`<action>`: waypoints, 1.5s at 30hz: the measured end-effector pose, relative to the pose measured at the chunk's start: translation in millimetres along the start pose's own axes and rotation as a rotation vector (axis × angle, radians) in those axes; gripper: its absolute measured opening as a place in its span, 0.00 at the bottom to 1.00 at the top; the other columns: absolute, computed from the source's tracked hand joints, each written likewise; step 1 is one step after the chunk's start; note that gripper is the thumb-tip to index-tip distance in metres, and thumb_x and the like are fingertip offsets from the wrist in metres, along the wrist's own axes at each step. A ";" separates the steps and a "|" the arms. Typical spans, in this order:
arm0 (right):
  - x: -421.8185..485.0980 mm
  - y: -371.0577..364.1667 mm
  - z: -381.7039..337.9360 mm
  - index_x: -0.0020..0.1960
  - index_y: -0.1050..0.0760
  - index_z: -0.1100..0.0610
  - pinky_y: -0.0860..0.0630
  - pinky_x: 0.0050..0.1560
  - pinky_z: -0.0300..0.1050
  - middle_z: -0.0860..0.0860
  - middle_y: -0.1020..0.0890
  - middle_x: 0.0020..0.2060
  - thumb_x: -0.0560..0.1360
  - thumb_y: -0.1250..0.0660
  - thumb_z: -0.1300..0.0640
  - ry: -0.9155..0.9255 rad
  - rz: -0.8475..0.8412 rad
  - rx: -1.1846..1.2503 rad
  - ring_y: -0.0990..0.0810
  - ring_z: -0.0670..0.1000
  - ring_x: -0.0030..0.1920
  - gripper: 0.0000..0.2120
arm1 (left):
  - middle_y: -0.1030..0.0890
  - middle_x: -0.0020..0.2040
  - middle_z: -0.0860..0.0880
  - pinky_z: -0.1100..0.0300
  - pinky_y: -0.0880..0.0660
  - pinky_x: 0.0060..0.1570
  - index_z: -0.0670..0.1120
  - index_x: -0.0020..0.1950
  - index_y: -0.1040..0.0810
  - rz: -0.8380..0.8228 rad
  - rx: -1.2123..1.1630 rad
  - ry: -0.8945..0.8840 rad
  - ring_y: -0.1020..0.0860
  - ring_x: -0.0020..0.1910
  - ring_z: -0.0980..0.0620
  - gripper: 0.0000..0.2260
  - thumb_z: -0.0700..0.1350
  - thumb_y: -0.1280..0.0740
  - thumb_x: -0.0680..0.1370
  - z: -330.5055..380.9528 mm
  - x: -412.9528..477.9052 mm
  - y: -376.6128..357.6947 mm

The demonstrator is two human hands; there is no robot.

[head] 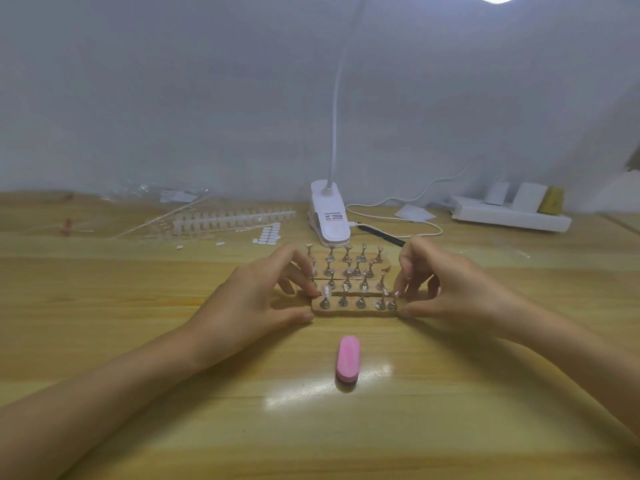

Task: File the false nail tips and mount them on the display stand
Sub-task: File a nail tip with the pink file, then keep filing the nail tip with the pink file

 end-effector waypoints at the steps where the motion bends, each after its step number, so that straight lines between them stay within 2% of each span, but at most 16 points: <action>1: 0.9 -0.6 0.7 0.44 0.35 0.51 0.28 0.36 0.30 0.41 0.16 0.41 0.66 0.22 0.67 0.002 0.026 0.005 0.20 0.42 0.37 0.23 | 0.17 0.47 0.66 0.73 0.31 0.41 0.57 0.51 0.31 -0.003 -0.007 0.001 0.21 0.49 0.61 0.21 0.47 0.21 0.69 -1.3 0.6 -0.1; 8: 6.2 -2.1 2.1 0.45 0.35 0.52 0.26 0.37 0.33 0.43 0.16 0.40 0.67 0.22 0.65 -0.003 0.153 0.011 0.20 0.42 0.38 0.22 | 0.16 0.48 0.62 0.75 0.32 0.40 0.54 0.52 0.29 0.025 -0.046 0.019 0.20 0.51 0.65 0.23 0.48 0.20 0.66 -6.6 6.4 1.6; 12: 7.7 0.1 -1.3 0.46 0.34 0.54 0.25 0.39 0.34 0.47 0.16 0.40 0.68 0.23 0.66 0.000 0.175 0.029 0.20 0.42 0.39 0.20 | 0.16 0.46 0.60 0.75 0.31 0.45 0.52 0.53 0.29 0.043 -0.031 0.021 0.20 0.49 0.63 0.21 0.45 0.20 0.67 -7.5 9.4 2.2; 16: 3.6 -7.6 -11.1 0.48 0.31 0.52 0.21 0.45 0.42 0.46 0.15 0.42 0.67 0.20 0.66 0.004 0.034 0.070 0.18 0.46 0.41 0.22 | 0.17 0.43 0.60 0.73 0.28 0.44 0.54 0.52 0.29 0.023 -0.013 0.004 0.19 0.44 0.61 0.21 0.42 0.21 0.69 -6.5 9.3 5.0; 19: -1.0 13.8 -4.0 0.55 0.26 0.47 0.20 0.48 0.39 0.44 0.16 0.47 0.63 0.19 0.55 -0.075 -0.184 0.086 0.16 0.44 0.47 0.25 | 0.17 0.43 0.60 0.74 0.28 0.38 0.56 0.52 0.29 -0.022 -0.013 0.004 0.19 0.43 0.60 0.22 0.41 0.21 0.68 -7.1 8.0 5.7; 21: -8.0 42.2 8.6 0.57 0.23 0.43 0.22 0.48 0.35 0.40 0.16 0.47 0.62 0.21 0.49 -0.136 -0.272 -0.012 0.17 0.42 0.48 0.25 | 0.17 0.43 0.60 0.74 0.28 0.38 0.57 0.51 0.29 -0.041 -0.015 0.007 0.19 0.43 0.59 0.22 0.41 0.21 0.68 -8.0 7.8 6.3; 23: -16.6 63.9 27.2 0.54 0.22 0.40 0.24 0.45 0.33 0.36 0.18 0.45 0.63 0.19 0.49 -0.192 -0.299 -0.188 0.18 0.40 0.45 0.21 | 0.17 0.42 0.59 0.76 0.29 0.37 0.57 0.51 0.28 -0.046 -0.028 0.012 0.19 0.43 0.59 0.22 0.40 0.20 0.68 -8.8 8.3 7.0; 25: -23.3 64.8 45.3 0.52 0.22 0.38 0.24 0.46 0.35 0.37 0.19 0.45 0.64 0.18 0.50 -0.261 -0.349 -0.310 0.20 0.41 0.44 0.20 | 0.16 0.42 0.58 0.76 0.29 0.36 0.56 0.52 0.27 -0.053 -0.062 0.015 0.19 0.42 0.59 0.22 0.39 0.20 0.67 -9.4 8.2 6.5; 29: -20.8 48.8 55.6 0.48 0.24 0.42 0.26 0.45 0.39 0.40 0.22 0.47 0.64 0.19 0.48 -0.307 -0.330 -0.320 0.23 0.42 0.43 0.18 | 0.17 0.43 0.58 0.74 0.29 0.36 0.57 0.54 0.27 -0.077 -0.074 -0.015 0.19 0.44 0.57 0.23 0.40 0.21 0.68 -6.7 6.8 4.2; 31: -18.2 45.7 52.7 0.47 0.24 0.43 0.26 0.49 0.41 0.40 0.23 0.48 0.64 0.19 0.48 -0.297 -0.312 -0.313 0.24 0.43 0.45 0.17 | 0.17 0.44 0.59 0.74 0.29 0.36 0.58 0.56 0.28 -0.106 -0.087 -0.022 0.19 0.46 0.56 0.24 0.44 0.20 0.67 -5.6 6.6 2.4; 33: -18.3 44.5 49.5 0.47 0.24 0.43 0.25 0.54 0.46 0.41 0.22 0.48 0.63 0.18 0.49 -0.288 -0.303 -0.295 0.22 0.44 0.48 0.18 | 0.19 0.46 0.59 0.75 0.30 0.36 0.58 0.59 0.28 -0.108 -0.097 -0.026 0.20 0.47 0.56 0.26 0.54 0.22 0.65 -3.7 6.4 2.4; 36: -15.3 41.5 41.1 0.46 0.26 0.45 0.23 0.48 0.43 0.38 0.19 0.44 0.63 0.17 0.57 -0.224 -0.256 -0.209 0.20 0.42 0.45 0.20 | 0.21 0.47 0.57 0.76 0.32 0.36 0.56 0.57 0.25 0.065 -0.030 -0.138 0.22 0.45 0.55 0.19 0.62 0.28 0.71 10.2 2.7 13.5; 38: -11.1 39.9 35.6 0.46 0.27 0.49 0.23 0.43 0.43 0.41 0.18 0.41 0.65 0.19 0.63 -0.175 -0.209 -0.169 0.18 0.44 0.40 0.20 | 0.23 0.45 0.57 0.76 0.34 0.37 0.53 0.52 0.24 0.164 0.067 -0.278 0.25 0.43 0.54 0.10 0.57 0.32 0.76 28.9 -3.2 18.9; 40: -7.0 46.9 25.5 0.45 0.29 0.51 0.23 0.37 0.43 0.45 0.18 0.38 0.67 0.22 0.67 -0.125 -0.109 -0.134 0.18 0.47 0.36 0.19 | 0.25 0.43 0.57 0.75 0.35 0.39 0.51 0.49 0.23 0.181 0.102 -0.368 0.27 0.40 0.55 0.04 0.51 0.33 0.78 44.6 -7.5 16.4; 43: -6.6 63.5 -6.4 0.43 0.28 0.49 0.25 0.29 0.38 0.49 0.17 0.36 0.68 0.23 0.68 -0.031 0.025 -0.003 0.16 0.51 0.34 0.19 | 0.24 0.45 0.58 0.74 0.36 0.37 0.50 0.50 0.23 0.194 0.089 -0.388 0.28 0.39 0.55 0.03 0.47 0.31 0.78 58.8 -9.7 13.0; 45: -10.6 58.5 -37.2 0.44 0.27 0.47 0.26 0.27 0.38 0.51 0.16 0.36 0.67 0.22 0.66 0.050 -0.013 0.105 0.16 0.53 0.35 0.19 | 0.22 0.47 0.58 0.74 0.35 0.36 0.51 0.54 0.23 0.178 -0.012 -0.364 0.26 0.39 0.55 0.07 0.49 0.31 0.77 66.0 -9.0 12.1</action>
Point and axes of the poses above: each hand's wrist, its own x-axis towards the middle knuckle, its own y-axis out of the back of the hand, z = x × y, the point moved 8 cm from there along x, towards the middle knuckle
